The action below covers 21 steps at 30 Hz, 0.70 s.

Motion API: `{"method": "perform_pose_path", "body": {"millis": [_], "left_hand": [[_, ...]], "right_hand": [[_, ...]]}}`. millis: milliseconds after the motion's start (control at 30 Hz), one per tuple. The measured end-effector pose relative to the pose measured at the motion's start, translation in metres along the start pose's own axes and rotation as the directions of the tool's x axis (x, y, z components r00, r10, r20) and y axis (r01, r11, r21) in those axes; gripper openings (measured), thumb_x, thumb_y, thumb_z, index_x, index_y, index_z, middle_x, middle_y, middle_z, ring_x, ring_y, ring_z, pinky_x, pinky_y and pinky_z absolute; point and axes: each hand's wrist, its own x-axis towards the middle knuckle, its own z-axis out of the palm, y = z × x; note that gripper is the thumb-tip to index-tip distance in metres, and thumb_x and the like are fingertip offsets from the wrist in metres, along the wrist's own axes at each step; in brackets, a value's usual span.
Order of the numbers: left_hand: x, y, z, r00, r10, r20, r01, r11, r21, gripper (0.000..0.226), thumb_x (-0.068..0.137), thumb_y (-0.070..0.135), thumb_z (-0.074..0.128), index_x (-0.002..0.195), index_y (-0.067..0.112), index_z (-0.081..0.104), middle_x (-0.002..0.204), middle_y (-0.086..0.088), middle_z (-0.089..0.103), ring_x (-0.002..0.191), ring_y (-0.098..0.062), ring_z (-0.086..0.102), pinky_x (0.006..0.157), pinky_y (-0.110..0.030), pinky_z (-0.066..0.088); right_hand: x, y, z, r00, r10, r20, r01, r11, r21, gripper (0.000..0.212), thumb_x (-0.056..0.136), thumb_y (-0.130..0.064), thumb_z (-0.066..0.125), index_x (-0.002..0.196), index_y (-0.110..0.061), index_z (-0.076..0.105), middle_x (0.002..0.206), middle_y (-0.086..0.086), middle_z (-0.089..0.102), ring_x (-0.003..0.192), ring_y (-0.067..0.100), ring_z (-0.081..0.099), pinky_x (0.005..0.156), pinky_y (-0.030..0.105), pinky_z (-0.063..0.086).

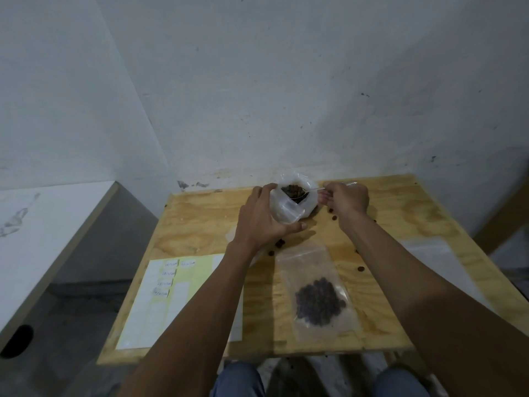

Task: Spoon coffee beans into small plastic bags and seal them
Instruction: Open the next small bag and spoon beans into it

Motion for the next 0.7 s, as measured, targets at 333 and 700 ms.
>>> {"method": "perform_pose_path", "body": {"millis": [333, 700], "left_hand": [[-0.001, 0.021, -0.014, 0.992, -0.108, -0.069, 0.115, 0.987, 0.108, 0.120, 0.048, 0.094, 0.060, 0.144, 0.025, 0.040, 0.133, -0.001, 0.050, 0.112, -0.026, 0.059, 0.086, -0.052, 0.054], [0.002, 0.024, -0.019, 0.989, -0.087, -0.118, 0.109, 0.975, 0.191, 0.126, 0.046, 0.094, 0.050, 0.149, 0.023, 0.038, 0.137, -0.005, 0.048, 0.115, -0.029, 0.055, 0.090, -0.047, 0.047]], "right_hand": [[-0.019, -0.020, -0.017, 0.986, -0.083, 0.143, 0.071, 0.994, 0.085, 0.004, 0.087, 0.001, 0.070, 0.085, 0.004, 0.071, 0.075, 0.019, 0.073, 0.060, 0.022, 0.070, 0.060, 0.027, 0.059], [-0.036, -0.019, -0.034, 0.970, -0.177, 0.166, 0.132, 0.960, 0.246, 0.010, 0.091, -0.003, 0.073, 0.098, 0.003, 0.073, 0.083, 0.017, 0.074, 0.067, 0.019, 0.071, 0.069, 0.026, 0.061]]}}
